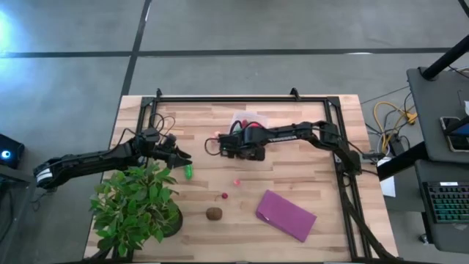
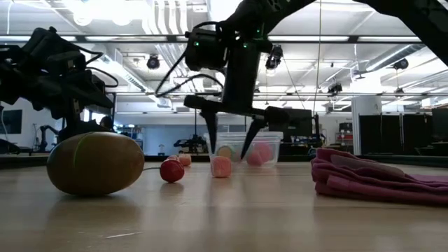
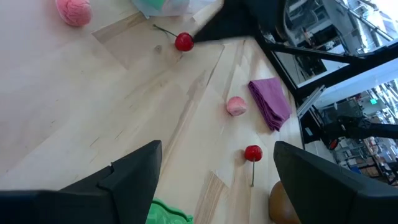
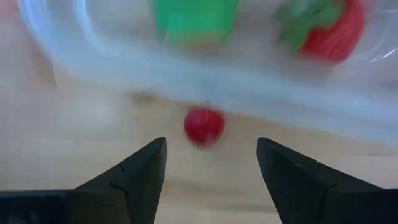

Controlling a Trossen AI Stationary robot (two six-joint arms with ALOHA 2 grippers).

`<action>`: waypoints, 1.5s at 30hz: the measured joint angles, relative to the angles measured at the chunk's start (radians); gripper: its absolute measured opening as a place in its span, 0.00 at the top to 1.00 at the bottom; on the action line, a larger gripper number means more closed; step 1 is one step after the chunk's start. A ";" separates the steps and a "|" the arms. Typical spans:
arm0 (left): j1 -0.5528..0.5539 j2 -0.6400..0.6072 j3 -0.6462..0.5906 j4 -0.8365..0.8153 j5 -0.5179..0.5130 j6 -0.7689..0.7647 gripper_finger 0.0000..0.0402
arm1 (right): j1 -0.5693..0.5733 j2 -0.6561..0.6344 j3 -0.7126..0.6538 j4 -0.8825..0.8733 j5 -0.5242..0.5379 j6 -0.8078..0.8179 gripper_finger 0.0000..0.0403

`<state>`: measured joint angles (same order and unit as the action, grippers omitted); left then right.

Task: Pick and placing Produce into tupperware
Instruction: Put the top red cherry in the transparent bin

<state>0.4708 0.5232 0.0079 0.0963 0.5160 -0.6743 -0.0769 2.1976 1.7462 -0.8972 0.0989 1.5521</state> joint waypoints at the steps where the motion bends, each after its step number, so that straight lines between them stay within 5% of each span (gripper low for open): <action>1: 0.000 0.000 0.000 0.000 0.000 0.000 0.27 | 0.000 -0.002 0.000 0.000 0.017 0.021 0.40; 20: 0.000 0.000 0.000 0.000 0.000 0.000 0.27 | 0.005 0.029 0.001 0.042 0.050 0.098 0.46; 45: 0.000 0.000 0.000 0.000 0.000 0.000 0.27 | 0.000 0.040 0.001 0.067 0.060 0.061 0.76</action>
<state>0.4706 0.5232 0.0082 0.0963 0.5163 -0.6743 -0.0769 2.2375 1.7470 -0.8303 0.1585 1.6135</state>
